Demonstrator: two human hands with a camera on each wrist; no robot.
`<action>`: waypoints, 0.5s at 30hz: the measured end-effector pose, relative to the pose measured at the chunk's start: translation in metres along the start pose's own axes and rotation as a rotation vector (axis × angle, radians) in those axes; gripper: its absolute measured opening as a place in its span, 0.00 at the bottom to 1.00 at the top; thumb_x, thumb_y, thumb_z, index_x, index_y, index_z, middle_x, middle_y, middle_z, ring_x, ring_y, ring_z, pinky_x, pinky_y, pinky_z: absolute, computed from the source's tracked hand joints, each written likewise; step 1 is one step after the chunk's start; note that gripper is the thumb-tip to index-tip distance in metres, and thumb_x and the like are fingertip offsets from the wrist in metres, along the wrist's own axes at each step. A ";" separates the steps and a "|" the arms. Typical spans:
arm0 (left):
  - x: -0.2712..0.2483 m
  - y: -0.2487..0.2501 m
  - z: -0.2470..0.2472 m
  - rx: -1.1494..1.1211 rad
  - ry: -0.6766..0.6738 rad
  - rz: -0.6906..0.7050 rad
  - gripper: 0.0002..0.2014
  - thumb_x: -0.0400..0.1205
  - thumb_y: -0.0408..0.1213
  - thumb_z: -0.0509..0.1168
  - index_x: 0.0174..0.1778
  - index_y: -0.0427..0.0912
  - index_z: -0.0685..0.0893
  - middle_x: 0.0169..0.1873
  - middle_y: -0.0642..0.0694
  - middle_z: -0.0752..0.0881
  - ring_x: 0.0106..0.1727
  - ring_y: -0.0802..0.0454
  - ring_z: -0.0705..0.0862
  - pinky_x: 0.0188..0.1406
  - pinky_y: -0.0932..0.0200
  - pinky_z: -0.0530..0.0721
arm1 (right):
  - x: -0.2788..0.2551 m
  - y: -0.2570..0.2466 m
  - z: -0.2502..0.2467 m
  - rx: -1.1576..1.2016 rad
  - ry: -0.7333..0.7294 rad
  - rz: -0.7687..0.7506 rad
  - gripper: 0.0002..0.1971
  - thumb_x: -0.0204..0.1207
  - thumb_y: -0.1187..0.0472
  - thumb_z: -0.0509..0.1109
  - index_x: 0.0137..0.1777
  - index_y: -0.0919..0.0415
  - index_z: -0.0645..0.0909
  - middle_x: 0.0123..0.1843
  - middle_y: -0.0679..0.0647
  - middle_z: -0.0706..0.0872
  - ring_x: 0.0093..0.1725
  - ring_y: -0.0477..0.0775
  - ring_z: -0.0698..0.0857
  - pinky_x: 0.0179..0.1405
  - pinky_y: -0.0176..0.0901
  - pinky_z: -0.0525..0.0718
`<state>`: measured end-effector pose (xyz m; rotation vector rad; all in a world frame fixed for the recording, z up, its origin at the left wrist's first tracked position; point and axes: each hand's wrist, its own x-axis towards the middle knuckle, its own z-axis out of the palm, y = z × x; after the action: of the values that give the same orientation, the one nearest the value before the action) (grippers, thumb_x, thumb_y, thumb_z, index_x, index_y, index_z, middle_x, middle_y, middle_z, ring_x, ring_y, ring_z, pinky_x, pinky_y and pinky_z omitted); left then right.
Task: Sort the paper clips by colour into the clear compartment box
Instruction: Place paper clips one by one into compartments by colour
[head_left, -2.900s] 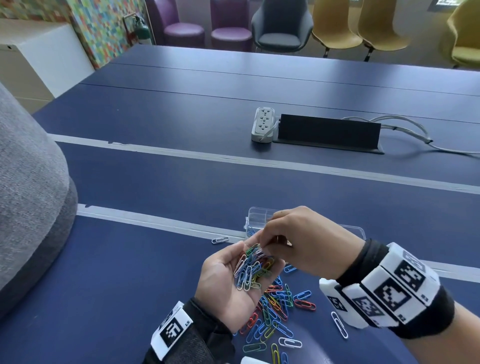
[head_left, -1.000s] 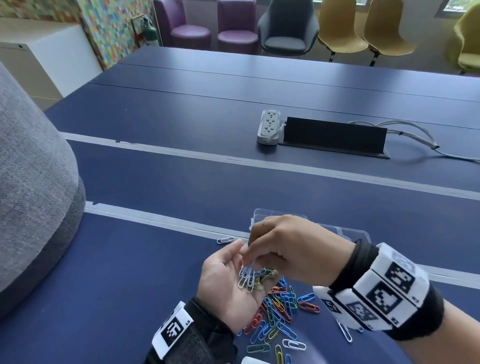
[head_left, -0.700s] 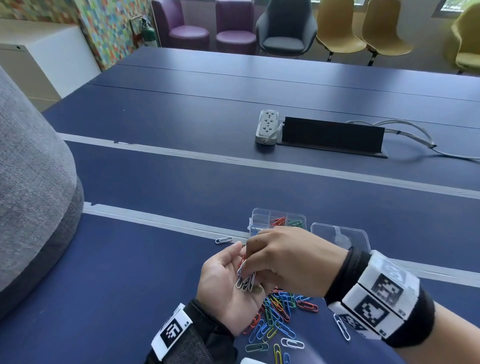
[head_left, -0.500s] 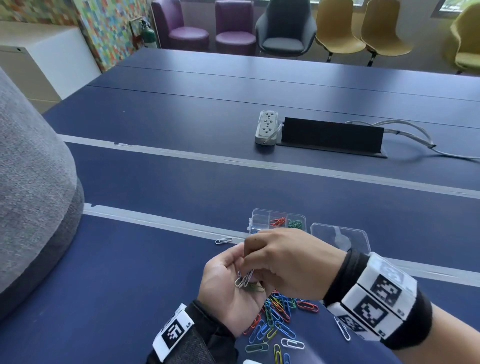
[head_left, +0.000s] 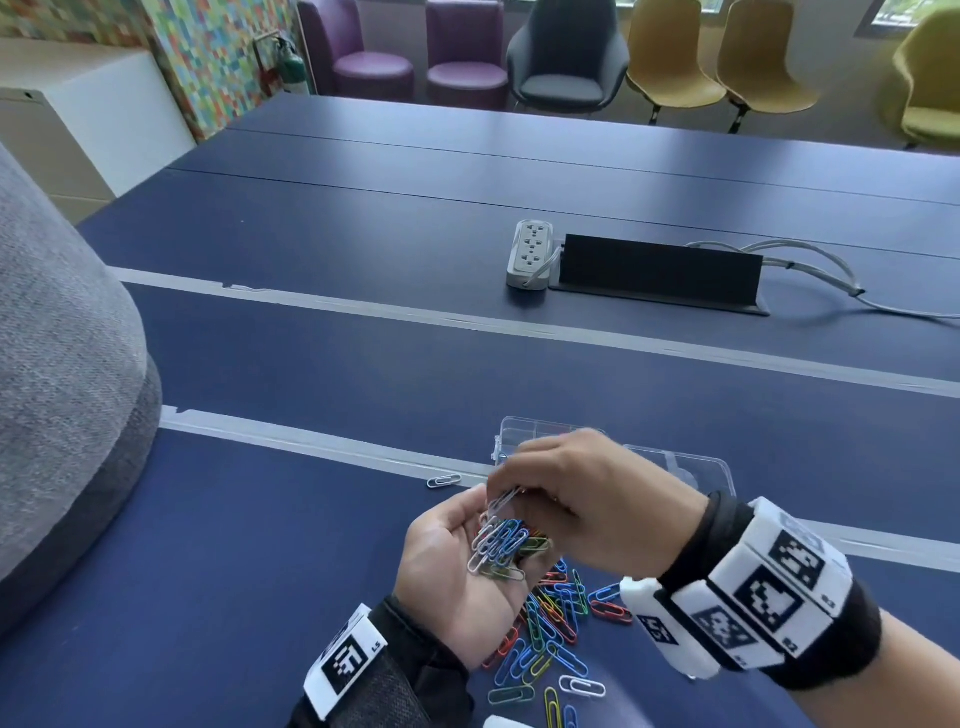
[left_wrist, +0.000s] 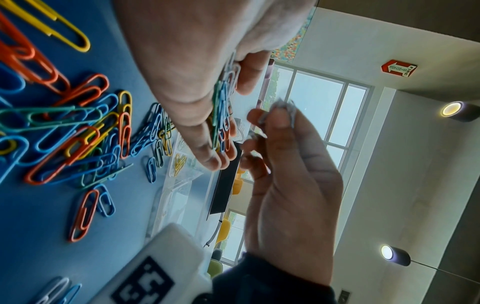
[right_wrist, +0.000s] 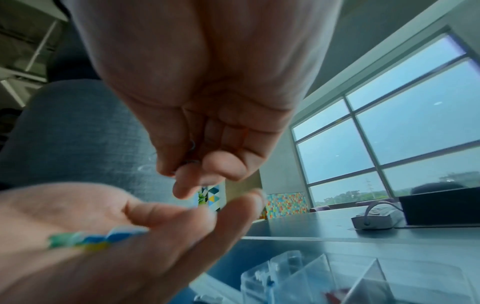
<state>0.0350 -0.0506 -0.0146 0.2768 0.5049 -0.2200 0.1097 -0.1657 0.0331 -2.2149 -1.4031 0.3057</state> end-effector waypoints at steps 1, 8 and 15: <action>0.001 0.000 -0.002 0.001 0.003 -0.004 0.16 0.80 0.36 0.55 0.39 0.30 0.85 0.42 0.33 0.86 0.40 0.37 0.87 0.46 0.40 0.88 | 0.000 0.002 -0.005 0.022 0.039 0.018 0.08 0.73 0.63 0.65 0.47 0.57 0.86 0.39 0.50 0.89 0.38 0.48 0.84 0.40 0.37 0.80; 0.002 0.003 -0.011 -0.030 -0.042 -0.050 0.21 0.74 0.37 0.57 0.54 0.26 0.86 0.55 0.27 0.86 0.53 0.30 0.87 0.54 0.36 0.82 | -0.002 0.041 -0.045 0.214 0.403 0.366 0.08 0.73 0.71 0.69 0.42 0.60 0.88 0.32 0.56 0.87 0.25 0.42 0.79 0.32 0.37 0.83; 0.004 0.002 -0.011 -0.026 -0.018 -0.047 0.22 0.74 0.37 0.57 0.57 0.27 0.84 0.55 0.28 0.86 0.53 0.30 0.87 0.53 0.36 0.82 | 0.024 0.055 -0.041 -0.170 0.048 0.455 0.12 0.76 0.68 0.65 0.51 0.57 0.89 0.45 0.53 0.90 0.44 0.54 0.86 0.48 0.37 0.79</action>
<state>0.0344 -0.0454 -0.0258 0.2372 0.4963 -0.2607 0.1811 -0.1753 0.0413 -2.6520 -0.9151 0.2919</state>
